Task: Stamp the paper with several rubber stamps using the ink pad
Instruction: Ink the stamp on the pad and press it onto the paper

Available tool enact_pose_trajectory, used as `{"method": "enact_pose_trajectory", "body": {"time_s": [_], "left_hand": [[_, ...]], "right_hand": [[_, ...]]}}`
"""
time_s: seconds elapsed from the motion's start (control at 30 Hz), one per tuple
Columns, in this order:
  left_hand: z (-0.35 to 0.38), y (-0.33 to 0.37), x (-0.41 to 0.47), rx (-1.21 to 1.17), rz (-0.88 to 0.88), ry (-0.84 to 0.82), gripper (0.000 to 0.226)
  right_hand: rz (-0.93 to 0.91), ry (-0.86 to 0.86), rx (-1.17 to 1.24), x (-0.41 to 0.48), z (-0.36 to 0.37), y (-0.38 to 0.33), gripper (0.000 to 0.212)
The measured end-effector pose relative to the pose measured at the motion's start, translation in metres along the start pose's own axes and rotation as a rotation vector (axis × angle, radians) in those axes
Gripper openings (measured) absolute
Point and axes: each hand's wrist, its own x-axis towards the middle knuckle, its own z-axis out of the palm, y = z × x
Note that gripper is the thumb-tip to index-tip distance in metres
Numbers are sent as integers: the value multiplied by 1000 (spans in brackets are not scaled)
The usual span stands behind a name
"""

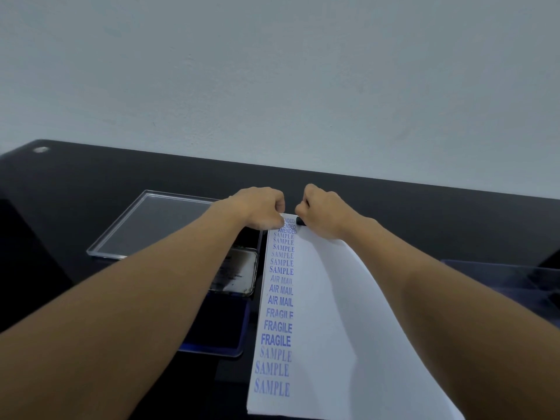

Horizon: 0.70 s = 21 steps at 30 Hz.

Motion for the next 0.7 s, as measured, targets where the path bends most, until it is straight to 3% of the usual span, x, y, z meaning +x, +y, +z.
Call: {"method": "enact_pose_trajectory", "body": {"time_s": [0.7], "left_hand": [[2,-3,3,6,-7,0,14]], "right_hand": [[16,17,15,1,3,1,19]]}}
